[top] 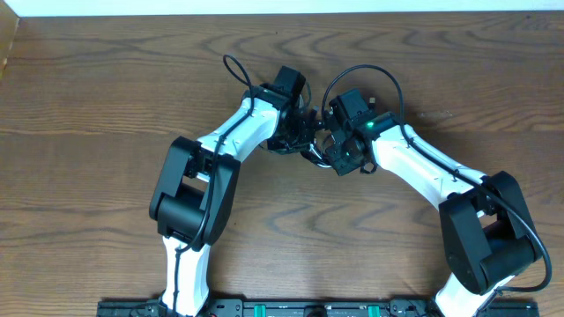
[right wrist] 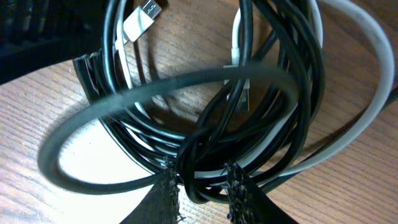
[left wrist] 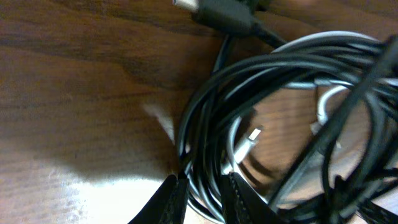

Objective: Untangle cables

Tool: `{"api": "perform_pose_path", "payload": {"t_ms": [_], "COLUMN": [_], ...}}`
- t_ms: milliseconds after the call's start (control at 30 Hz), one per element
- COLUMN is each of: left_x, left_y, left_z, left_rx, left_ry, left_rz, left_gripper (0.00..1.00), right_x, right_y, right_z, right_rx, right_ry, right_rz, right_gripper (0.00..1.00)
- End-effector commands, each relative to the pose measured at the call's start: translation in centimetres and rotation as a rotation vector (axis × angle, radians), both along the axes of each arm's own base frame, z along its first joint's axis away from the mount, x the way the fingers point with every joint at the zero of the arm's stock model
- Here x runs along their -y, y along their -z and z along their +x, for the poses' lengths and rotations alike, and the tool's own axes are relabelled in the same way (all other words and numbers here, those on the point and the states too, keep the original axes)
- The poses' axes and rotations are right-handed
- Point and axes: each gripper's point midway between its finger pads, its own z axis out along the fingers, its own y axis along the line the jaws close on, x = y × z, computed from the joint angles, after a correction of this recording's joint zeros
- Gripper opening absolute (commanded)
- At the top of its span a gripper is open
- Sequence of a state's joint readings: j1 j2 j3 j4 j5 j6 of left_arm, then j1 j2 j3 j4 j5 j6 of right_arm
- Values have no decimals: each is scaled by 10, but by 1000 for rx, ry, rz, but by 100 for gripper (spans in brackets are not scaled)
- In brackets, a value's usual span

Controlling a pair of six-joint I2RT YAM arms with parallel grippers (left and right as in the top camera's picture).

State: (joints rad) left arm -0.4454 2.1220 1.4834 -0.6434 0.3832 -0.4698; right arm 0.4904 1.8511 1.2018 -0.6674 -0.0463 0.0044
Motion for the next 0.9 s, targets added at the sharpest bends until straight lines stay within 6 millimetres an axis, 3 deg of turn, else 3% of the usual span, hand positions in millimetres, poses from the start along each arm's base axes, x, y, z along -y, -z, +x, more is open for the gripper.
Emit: {"api": "perform_pose_path", "payload": {"t_ms": [0,200,400,600,867], "left_x": [-4,-4,-9,-10,-11], "left_y": [18,18,20,20,20], "left_z": [0,0,3,4,3], "left_rx": [-21,-18,-2,0,-3], "left_ry": [12,12,5,4,4], "left_rz": [33,32,67,73,75], "left_gripper": [25,25,25,24,24], "right_x": [3,14,42,47,88], "right_y": [6,17,27,31,26], "right_z": [-2,1,13,15,27], "right_rx": [0,29,119,132,174], "right_ry": [-38,-39,15,42,231], "right_rz": [-28,-87,-226,-233,-330], "right_gripper": [24,20,2,1,1]}}
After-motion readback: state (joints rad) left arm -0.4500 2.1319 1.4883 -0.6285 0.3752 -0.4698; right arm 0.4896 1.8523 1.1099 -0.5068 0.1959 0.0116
